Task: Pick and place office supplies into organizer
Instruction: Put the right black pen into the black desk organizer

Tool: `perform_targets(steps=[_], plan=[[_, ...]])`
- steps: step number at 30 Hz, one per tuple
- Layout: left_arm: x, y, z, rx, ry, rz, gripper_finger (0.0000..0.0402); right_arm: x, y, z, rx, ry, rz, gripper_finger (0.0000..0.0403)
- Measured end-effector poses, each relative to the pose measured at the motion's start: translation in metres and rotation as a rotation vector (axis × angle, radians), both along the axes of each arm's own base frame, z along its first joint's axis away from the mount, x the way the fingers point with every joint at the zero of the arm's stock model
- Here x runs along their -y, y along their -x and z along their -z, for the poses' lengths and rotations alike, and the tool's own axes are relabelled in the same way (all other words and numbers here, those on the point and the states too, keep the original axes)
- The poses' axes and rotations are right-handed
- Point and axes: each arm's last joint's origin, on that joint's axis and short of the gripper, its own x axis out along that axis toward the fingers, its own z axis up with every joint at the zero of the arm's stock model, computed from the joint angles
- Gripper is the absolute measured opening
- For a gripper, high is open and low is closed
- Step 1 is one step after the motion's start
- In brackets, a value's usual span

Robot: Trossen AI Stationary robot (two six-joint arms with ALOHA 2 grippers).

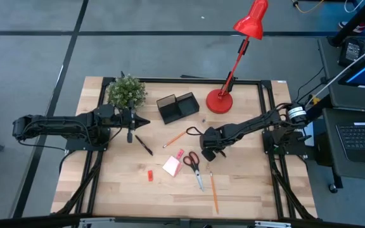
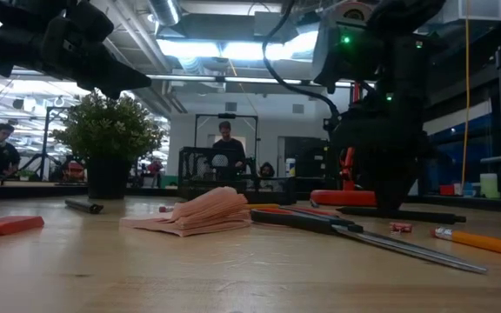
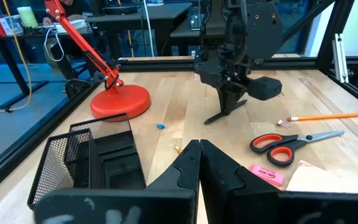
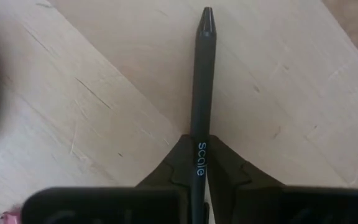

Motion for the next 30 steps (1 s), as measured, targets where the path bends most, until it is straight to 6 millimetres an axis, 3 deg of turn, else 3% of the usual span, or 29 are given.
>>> perform_targets(steps=[17,30], plan=[[0.0,0.0,0.0,0.001,0.014,-0.002,0.0003,0.003,0.009,-0.056,0.23,0.133,-0.071,0.0033],[0.0,-0.001,-0.007,0.083,0.041,-0.007,0.0002,0.006,0.011,-0.085,0.371,0.286,-0.221,0.0036]])
